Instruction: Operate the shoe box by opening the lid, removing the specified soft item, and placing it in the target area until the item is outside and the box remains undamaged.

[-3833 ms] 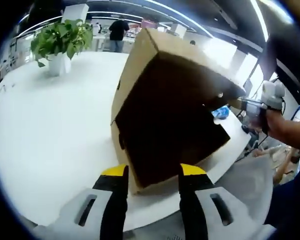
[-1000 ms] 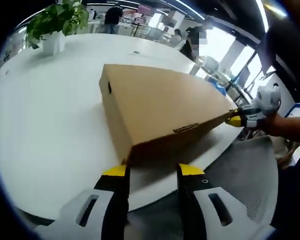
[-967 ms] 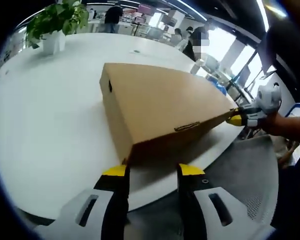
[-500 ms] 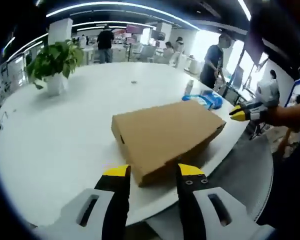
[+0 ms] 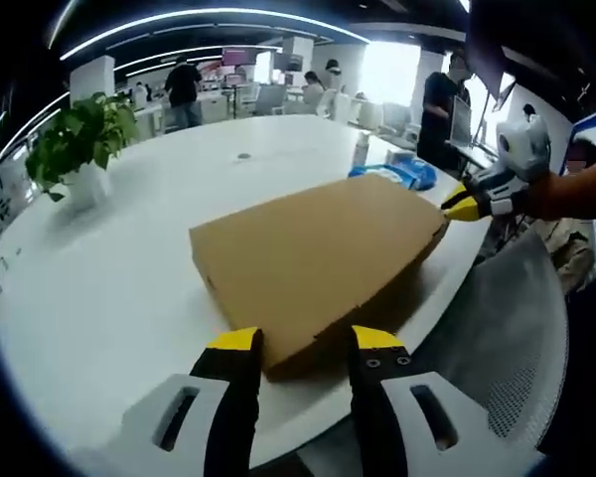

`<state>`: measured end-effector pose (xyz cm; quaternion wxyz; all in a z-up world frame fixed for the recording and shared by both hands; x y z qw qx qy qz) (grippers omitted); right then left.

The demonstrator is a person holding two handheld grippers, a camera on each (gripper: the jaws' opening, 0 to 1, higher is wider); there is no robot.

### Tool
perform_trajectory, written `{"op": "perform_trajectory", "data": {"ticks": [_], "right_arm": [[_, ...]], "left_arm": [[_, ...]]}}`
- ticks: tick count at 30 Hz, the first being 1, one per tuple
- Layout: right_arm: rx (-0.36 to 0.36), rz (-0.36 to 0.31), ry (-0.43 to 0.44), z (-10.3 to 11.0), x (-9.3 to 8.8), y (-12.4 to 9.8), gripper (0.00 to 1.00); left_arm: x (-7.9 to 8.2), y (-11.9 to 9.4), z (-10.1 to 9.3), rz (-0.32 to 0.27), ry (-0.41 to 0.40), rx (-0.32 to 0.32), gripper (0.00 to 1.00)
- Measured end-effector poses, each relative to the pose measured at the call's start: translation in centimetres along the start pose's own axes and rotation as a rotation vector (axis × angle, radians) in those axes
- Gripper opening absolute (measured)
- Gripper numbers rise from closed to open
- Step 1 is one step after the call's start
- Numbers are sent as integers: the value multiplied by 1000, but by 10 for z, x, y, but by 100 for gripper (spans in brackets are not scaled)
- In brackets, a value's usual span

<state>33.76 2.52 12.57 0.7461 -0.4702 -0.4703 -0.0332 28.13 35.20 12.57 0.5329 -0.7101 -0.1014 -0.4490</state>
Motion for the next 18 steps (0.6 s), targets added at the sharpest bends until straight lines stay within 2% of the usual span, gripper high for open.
{"op": "perform_trajectory", "data": {"ticks": [10,11,13,16,17,18], "right_arm": [[7,-1,17,-4,2,4,5],[10,0,16,-4,3,3,5],[21,-34,29,-6,4,0,15],[26,-47,-10,-8,4,-9,20],[6,-21,-63,-11,1,-13,20],[10,-18,-64,-11,-2,-14,20]], "left_arm": [[1,2,1,-6,-14,-9,34],[2,2,1,-1,-16,-15,35],[3,1,1,13,-17,-19,36],[6,-8,2,3,19,-6,39],[6,-10,4,4,47,1,39],[5,-13,6,12,95,7,40]]}}
Point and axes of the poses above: the point that each gripper's makers call its tool centre point, and the gripper's own axes: y roughly forward along the fingers, z roughly to its left, x roughly out of its top, the point moved 10 cm from there along -y, roughly backward along the fingers, and after that the axes turned 7 degrees about y, right-handed, at the moved point
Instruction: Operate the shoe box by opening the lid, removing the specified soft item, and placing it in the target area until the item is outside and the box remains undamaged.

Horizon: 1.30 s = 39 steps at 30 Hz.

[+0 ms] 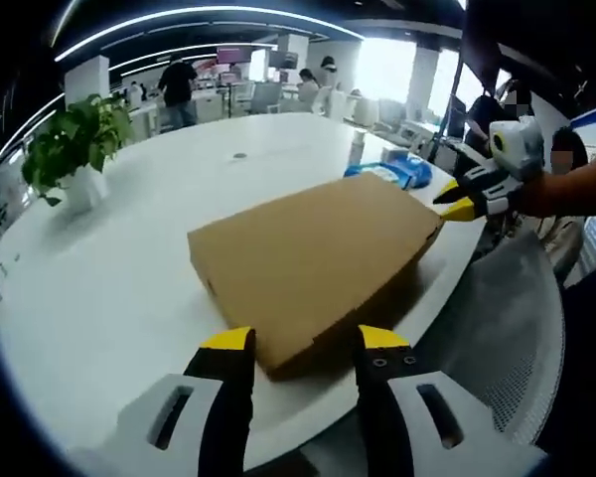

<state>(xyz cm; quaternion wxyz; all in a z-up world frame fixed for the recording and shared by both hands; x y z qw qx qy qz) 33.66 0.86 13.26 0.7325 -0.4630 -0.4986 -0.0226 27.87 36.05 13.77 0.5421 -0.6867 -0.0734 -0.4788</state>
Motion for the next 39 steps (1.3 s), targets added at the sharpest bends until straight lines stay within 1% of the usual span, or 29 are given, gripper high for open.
{"op": "perform_trajectory", "data": {"ticks": [2,3,4,6,10,13,15,18,24,29,34,35,39], "right_arm": [[13,5,3,-1,-5,-2,21],[25,30,-10,-1,-11,-1,21],[27,42,-19,0,-13,0,21],[33,67,-9,0,-18,4,22],[33,69,-9,2,-18,13,20],[42,69,-13,4,-17,18,18],[32,76,-14,3,-17,21,18],[25,72,8,-1,-17,21,15],[18,72,0,-2,-15,23,14],[5,71,1,-10,-9,29,15],[-7,71,-6,-22,-1,36,15],[-10,71,-7,-26,1,38,15],[-21,67,-11,-36,8,45,15]], "left_arm": [[-6,-1,1,23,34,0,42],[-8,0,1,29,41,-7,43],[-12,2,1,36,44,-18,44],[-18,6,2,63,41,-16,45],[-21,17,4,80,51,-19,42],[-18,24,5,76,48,-22,36],[-19,28,7,94,60,-13,34],[-18,27,12,94,53,-2,30],[-16,29,13,100,63,-7,29],[-10,35,17,104,63,-7,29],[-2,44,25,106,70,-8,28],[3,50,29,110,84,-11,28],[11,61,37,109,91,-14,28]]}}
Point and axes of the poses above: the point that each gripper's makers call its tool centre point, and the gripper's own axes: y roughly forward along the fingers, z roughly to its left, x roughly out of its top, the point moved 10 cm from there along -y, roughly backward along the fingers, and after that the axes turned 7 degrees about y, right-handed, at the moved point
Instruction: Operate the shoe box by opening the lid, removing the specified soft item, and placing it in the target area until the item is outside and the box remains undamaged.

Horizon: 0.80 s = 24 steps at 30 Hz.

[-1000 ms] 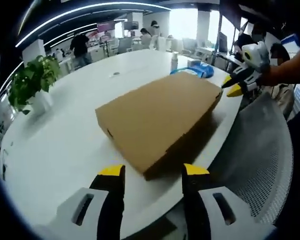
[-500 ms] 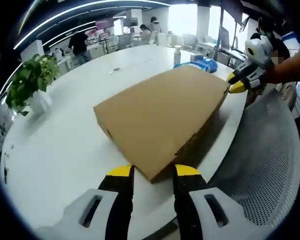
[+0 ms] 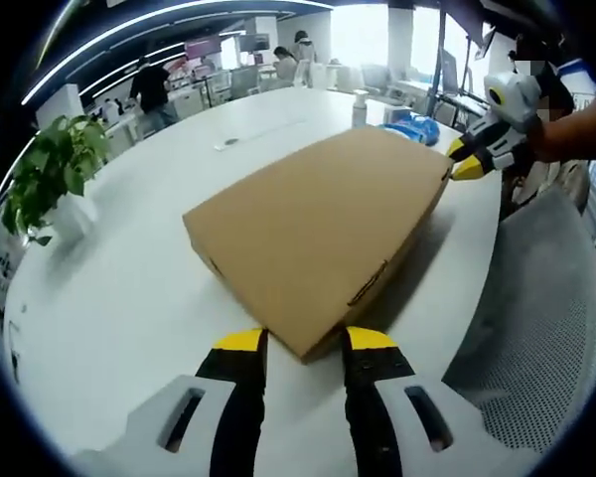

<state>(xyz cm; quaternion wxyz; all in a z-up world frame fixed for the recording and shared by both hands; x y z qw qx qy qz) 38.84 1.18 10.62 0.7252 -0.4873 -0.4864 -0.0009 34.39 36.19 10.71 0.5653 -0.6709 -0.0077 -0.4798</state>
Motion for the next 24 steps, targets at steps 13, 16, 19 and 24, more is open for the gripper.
{"op": "perform_trajectory", "data": {"ticks": [13,16,19,24], "right_arm": [[-26,-10,-9,-34,21,21,15],[-30,-11,-14,-42,26,26,16],[-36,-11,-15,-48,30,30,16],[-44,-17,-11,-56,34,34,16]], "left_arm": [[24,26,21,7,25,-5,29],[26,32,24,17,32,-13,29],[31,37,28,15,35,-13,29],[39,46,37,12,38,-9,30]]}}
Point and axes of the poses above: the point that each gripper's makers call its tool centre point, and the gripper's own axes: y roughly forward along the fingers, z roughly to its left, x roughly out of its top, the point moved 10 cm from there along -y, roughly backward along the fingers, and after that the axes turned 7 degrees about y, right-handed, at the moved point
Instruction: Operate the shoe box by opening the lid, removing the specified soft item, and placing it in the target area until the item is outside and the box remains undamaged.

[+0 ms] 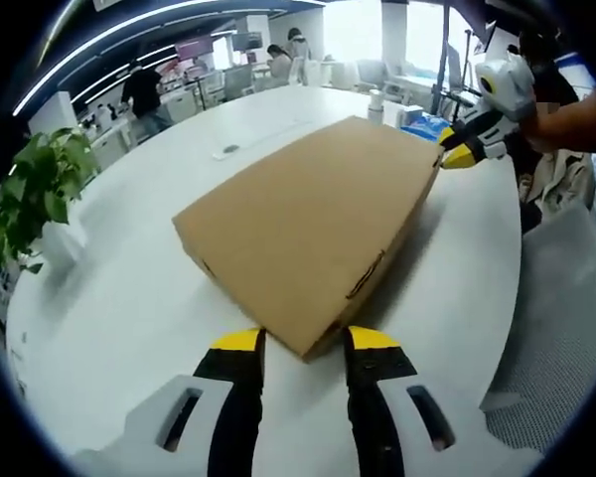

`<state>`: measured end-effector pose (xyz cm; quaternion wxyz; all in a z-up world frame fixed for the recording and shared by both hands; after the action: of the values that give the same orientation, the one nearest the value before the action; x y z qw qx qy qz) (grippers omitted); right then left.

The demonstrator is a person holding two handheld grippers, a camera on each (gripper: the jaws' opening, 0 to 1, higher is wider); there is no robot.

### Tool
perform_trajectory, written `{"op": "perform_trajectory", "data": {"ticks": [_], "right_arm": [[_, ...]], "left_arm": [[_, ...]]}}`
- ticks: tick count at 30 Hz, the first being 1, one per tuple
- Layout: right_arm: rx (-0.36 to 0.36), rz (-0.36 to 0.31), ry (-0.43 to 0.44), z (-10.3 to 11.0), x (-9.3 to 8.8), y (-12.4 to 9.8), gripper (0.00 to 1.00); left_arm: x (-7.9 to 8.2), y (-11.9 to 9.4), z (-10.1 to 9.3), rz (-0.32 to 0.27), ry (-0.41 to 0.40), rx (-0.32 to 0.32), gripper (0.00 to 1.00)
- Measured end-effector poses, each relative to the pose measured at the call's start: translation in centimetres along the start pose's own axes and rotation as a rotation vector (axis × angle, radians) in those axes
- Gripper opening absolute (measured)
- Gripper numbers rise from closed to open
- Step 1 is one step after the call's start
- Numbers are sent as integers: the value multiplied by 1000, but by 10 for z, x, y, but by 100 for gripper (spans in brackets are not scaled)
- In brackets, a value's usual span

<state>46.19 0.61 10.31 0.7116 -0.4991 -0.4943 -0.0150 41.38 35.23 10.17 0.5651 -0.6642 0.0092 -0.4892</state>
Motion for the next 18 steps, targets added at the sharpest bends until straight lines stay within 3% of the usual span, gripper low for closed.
{"op": "perform_trajectory", "data": {"ticks": [11,18], "right_arm": [[-17,-3,11,-14,6,7,16],[-24,-3,18,-18,7,10,16]], "left_arm": [[16,16,13,-4,14,-2,32],[21,15,11,-7,17,-6,31]]}}
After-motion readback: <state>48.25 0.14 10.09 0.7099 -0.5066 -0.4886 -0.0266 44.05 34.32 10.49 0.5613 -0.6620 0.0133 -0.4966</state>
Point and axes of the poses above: the point that each gripper's makers call its tool centre point, and the gripper's own axes: y roughly forward along the fingers, z roughly to its left, x roughly out of its top, the point moved 10 cm from there along -y, roughly backward along the fingers, and after that the axes turned 7 degrees about y, right-handed, at the moved point
